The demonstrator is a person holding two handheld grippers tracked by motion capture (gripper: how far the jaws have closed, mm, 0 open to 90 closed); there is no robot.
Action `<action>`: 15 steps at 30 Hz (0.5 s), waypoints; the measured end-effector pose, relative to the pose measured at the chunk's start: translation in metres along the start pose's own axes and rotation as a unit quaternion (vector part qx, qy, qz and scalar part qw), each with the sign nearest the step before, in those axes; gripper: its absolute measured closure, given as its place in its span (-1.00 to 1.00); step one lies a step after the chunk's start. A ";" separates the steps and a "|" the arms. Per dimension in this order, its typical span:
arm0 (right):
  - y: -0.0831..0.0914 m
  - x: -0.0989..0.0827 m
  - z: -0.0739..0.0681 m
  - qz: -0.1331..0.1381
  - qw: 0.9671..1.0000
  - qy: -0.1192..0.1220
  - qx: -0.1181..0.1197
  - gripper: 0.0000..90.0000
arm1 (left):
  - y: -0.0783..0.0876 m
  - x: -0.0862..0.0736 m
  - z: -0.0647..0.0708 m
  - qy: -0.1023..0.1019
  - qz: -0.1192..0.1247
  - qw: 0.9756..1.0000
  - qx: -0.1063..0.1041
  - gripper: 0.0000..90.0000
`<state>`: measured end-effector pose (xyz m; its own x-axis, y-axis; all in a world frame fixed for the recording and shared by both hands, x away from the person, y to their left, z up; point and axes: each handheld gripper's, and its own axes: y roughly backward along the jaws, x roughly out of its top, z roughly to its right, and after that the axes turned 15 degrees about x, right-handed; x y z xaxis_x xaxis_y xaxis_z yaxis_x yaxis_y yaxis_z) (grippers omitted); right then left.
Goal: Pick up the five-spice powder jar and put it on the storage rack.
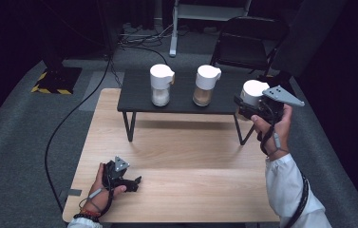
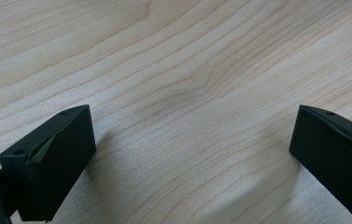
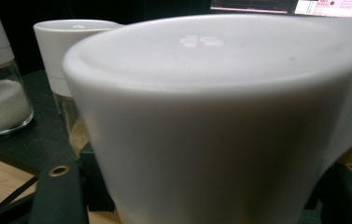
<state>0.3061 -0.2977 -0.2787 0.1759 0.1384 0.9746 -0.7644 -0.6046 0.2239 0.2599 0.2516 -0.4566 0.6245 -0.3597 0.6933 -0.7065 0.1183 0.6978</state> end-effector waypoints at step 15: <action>-0.025 0.004 0.010 0.001 1.000 -0.007 -0.020 -0.35 | 0.000 0.000 0.000 0.000 0.000 1.000 0.000 -1.00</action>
<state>0.3319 -0.2897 -0.2801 0.1822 0.1256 0.9752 -0.7891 -0.5730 0.2212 0.2599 0.2516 -0.4565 0.6247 -0.3596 0.6931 -0.7063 0.1182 0.6980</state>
